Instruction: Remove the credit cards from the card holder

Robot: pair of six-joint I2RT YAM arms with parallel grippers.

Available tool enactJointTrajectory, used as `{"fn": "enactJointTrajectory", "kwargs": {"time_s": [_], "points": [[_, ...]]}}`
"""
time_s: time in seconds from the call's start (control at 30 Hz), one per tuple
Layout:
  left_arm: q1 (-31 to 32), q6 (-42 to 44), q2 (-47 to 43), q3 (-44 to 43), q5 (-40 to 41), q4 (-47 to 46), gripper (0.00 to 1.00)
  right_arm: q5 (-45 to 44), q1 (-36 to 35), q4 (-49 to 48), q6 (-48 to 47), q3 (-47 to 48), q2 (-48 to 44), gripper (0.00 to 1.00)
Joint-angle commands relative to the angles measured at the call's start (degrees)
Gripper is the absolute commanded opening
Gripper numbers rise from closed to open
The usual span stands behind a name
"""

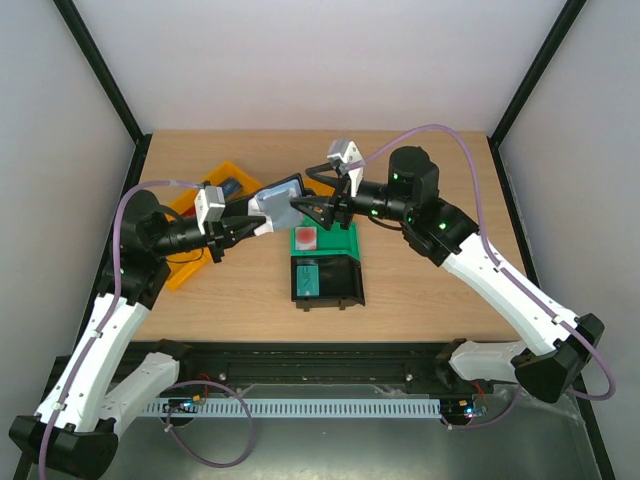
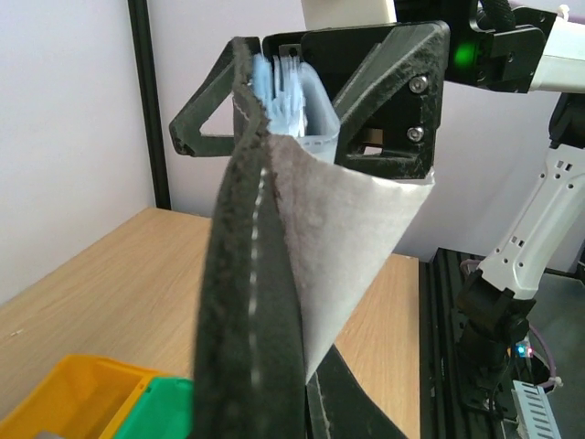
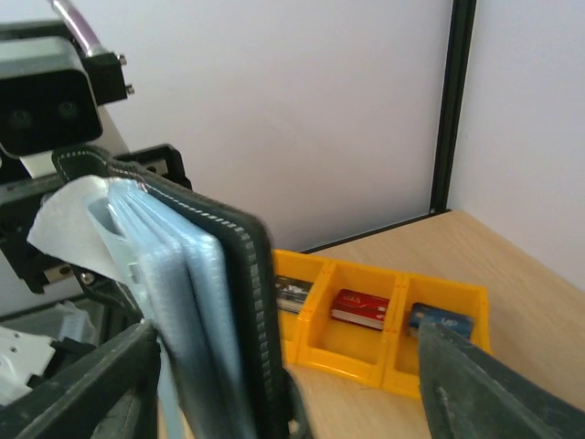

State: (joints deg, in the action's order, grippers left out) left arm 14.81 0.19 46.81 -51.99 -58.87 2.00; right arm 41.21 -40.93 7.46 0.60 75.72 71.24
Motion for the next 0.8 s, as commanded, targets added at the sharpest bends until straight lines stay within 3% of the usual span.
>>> {"fn": "enactJointTrajectory", "kwargs": {"time_s": [0.0, 0.23, 0.4, 0.77], "points": [[0.15, 0.97, -0.37, 0.16, -2.64, -4.44, 0.02, 0.07, 0.19, 3.19, -1.9, 1.56, -1.02, 0.79], [1.34, 0.55, 0.53, -0.12, -4.12, -6.04, 0.02, 1.38, 0.17, -0.41, 0.39, -0.31, -0.87, 0.84], [1.33, 0.82, 0.95, -0.82, -3.53, -5.34, 0.02, 3.2, 0.8, 4.32, -4.2, 2.3, -2.04, 0.87], [1.37, 2.0, 0.41, -0.57, -3.27, -4.03, 0.02, 4.65, 2.6, 6.2, -4.15, 3.18, -3.39, 0.82]]}}
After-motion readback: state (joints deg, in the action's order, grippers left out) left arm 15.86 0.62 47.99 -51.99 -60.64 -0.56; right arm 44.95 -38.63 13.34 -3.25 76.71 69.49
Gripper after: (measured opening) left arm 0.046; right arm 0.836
